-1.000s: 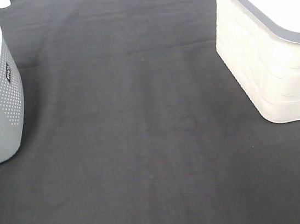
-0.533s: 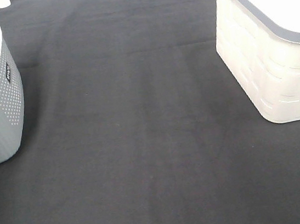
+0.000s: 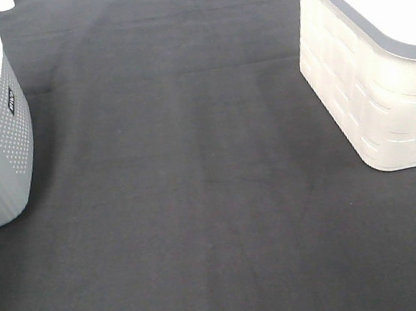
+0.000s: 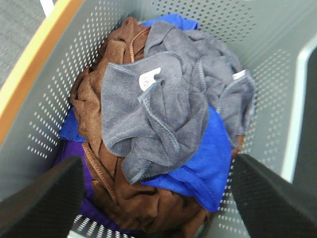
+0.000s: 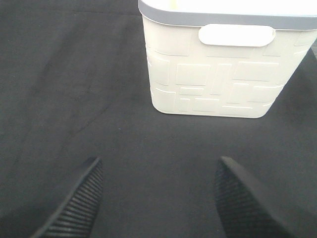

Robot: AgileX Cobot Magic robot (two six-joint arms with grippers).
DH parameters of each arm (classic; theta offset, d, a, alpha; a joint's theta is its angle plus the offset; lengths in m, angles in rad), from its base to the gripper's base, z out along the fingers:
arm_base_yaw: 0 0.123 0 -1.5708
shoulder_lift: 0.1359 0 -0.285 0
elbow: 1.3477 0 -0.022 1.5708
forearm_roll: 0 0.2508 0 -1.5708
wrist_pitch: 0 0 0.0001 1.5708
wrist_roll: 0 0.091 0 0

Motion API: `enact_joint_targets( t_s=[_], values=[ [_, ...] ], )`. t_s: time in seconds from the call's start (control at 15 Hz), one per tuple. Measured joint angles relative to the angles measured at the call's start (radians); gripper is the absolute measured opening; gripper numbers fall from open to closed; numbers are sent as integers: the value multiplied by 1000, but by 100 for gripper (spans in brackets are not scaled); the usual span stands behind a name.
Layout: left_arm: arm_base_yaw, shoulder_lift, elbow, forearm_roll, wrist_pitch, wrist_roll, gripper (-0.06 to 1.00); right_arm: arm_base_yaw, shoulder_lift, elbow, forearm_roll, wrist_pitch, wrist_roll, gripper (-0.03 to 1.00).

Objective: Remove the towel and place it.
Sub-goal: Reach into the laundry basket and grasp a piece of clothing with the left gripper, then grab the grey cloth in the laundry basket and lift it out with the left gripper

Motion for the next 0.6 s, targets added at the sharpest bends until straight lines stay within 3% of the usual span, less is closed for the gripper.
enact_joint_targets(
  t_s=[0.33, 0.6],
  values=[
    [1, 196, -184, -2, 90, 0, 76, 0, 0, 0, 0, 0, 0, 65],
    [77, 318, -276, -70, 138, 1, 75, 0, 0, 0, 0, 0, 0, 65]
  ],
)
